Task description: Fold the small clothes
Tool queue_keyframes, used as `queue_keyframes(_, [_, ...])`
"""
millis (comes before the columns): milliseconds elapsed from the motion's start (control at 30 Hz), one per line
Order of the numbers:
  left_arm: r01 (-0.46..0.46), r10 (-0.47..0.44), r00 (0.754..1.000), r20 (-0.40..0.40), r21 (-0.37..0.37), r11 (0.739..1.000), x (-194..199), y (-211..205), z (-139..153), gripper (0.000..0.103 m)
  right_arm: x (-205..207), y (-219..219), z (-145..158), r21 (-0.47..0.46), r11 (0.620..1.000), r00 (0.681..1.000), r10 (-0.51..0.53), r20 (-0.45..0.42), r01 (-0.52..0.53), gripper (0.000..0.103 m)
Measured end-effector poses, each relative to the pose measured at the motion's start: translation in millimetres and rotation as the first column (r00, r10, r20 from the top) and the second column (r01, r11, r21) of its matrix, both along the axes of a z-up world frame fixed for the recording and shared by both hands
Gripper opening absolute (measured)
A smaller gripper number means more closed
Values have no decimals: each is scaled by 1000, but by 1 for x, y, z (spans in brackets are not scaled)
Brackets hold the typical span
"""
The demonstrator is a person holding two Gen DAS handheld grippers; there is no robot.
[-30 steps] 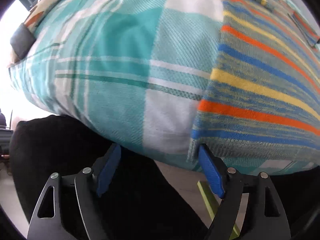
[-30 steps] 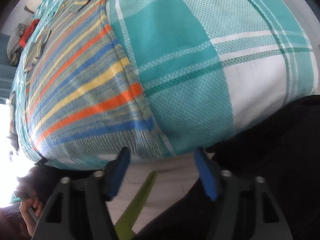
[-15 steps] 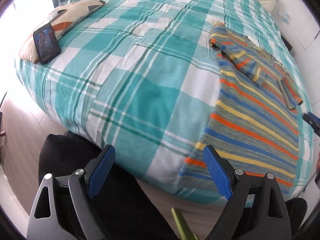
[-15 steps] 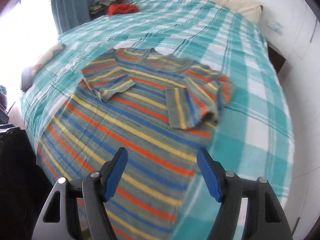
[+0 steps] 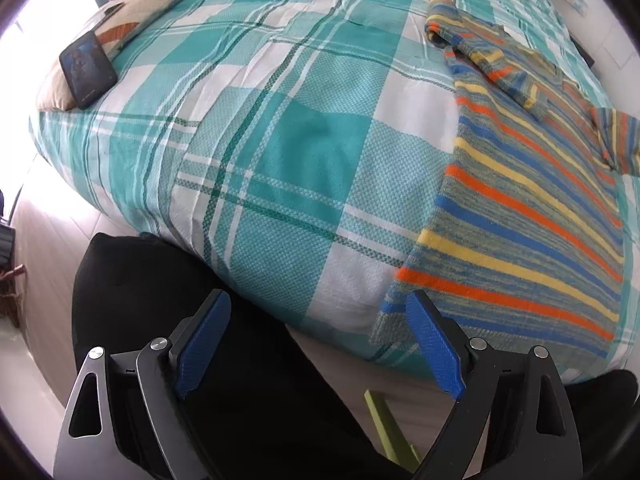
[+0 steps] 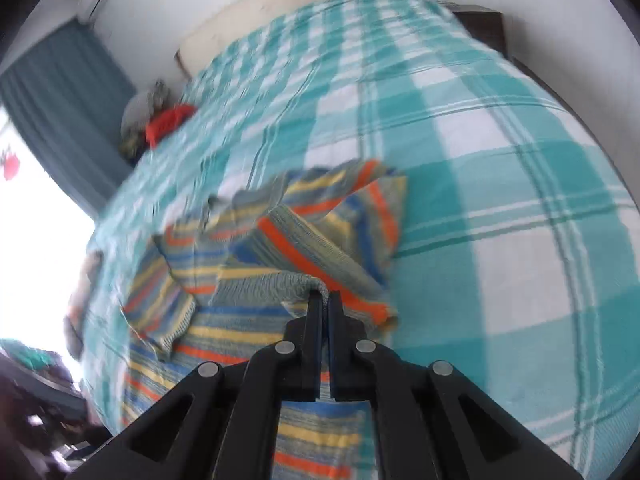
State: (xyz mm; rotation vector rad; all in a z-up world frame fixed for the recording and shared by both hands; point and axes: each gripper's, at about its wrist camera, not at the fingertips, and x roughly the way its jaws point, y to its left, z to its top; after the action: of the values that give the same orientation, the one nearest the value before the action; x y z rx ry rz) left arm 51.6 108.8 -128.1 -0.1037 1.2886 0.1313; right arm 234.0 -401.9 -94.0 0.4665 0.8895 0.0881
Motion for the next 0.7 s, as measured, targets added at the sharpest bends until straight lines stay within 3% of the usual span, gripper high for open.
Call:
queue_keyframes(100, [29,-29,1000,7,-12,1000,6,-16,3,91,-48,-91,9,101,966,970,-242,15,240,2])
queue_keyframes(167, [52,-52,999,5,-29,998,9,-29,4,91,-71,-133,-3,88,937,941,-337,-35,338,2])
queue_keyframes(267, [102,-102,995,5,-27,994,12,-50,7,91,-91,-165,-28,108,907,912,-396,-108,407,2])
queue_keyframes(433, [151,-151,988,19,7,989,10,-70,16,91,-100,-175,-59,212,878,903,-409,-129,428,3])
queue_keyframes(500, [150,-151,988,17,15,989,9,-69,16,91,-102,-178,-71,261,861,900,-413,-142,436,9])
queue_keyframes(567, [141,-141,990,9,18,990,8,-66,14,91,-106,-182,-82,319,831,890,-430,-148,455,25])
queue_keyframes(667, [119,-119,993,-6,19,993,6,-58,10,91,-112,-187,-89,419,787,888,-443,-125,452,41])
queue_keyframes(700, [111,-111,994,-10,19,994,6,-56,9,91,-112,-187,-89,439,779,889,-443,-118,447,42])
